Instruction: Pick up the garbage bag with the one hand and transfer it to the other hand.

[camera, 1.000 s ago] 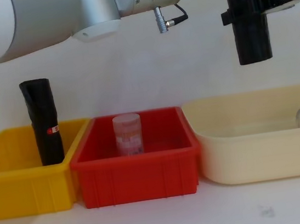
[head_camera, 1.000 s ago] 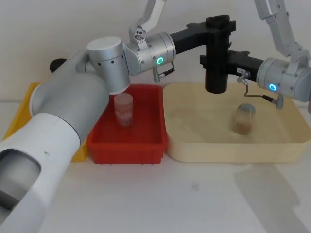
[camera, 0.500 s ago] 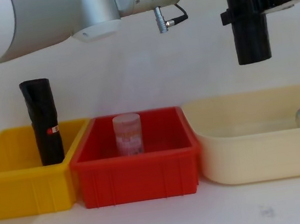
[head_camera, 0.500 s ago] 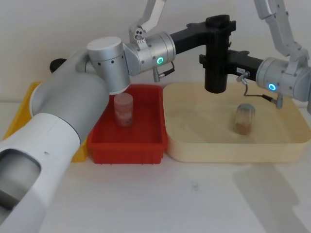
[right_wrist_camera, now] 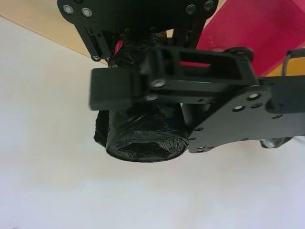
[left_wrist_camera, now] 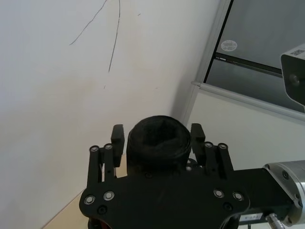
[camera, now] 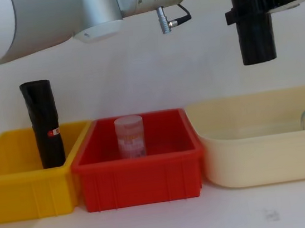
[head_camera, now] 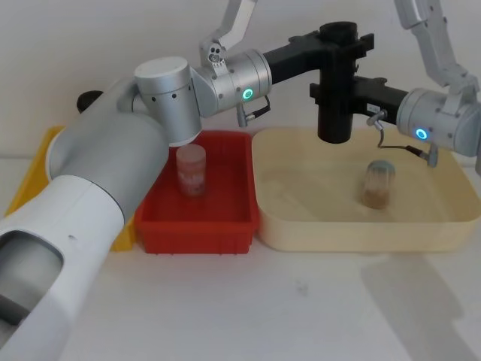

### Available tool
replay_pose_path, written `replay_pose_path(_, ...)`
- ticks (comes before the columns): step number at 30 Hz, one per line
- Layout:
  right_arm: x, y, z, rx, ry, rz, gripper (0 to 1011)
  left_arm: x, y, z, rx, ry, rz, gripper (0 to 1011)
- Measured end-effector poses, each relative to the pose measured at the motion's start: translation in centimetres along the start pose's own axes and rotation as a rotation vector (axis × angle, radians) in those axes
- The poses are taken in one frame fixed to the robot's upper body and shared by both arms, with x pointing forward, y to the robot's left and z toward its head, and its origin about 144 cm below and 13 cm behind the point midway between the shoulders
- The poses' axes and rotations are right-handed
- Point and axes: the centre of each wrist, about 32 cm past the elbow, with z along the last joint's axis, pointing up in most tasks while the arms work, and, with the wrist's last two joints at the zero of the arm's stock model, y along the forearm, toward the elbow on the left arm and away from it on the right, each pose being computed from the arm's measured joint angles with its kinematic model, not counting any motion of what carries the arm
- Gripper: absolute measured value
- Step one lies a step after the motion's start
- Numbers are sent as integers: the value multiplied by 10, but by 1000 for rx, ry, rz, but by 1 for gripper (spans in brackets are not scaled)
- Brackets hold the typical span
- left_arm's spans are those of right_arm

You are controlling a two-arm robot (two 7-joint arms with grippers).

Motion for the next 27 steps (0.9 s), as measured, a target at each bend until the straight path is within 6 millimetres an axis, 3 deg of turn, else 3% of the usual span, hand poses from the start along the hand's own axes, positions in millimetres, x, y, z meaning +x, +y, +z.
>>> replay_pose_path(1, 1, -1, 0, 2, 2, -12, 499, 0, 0, 0, 0, 0, 0, 859)
replay_pose_path(7, 6, -4, 0, 10, 11, -53, 499, 0, 0, 0, 0, 0, 0, 1000)
replay_pose_path(25, 47, -11, -11, -83, 47, -191, 499, 0, 0, 0, 0, 0, 0, 1001)
replay_pose_path(27, 50, -12, -12, -94, 48, -199, 555, 0, 0, 0, 0, 0, 0, 1001)
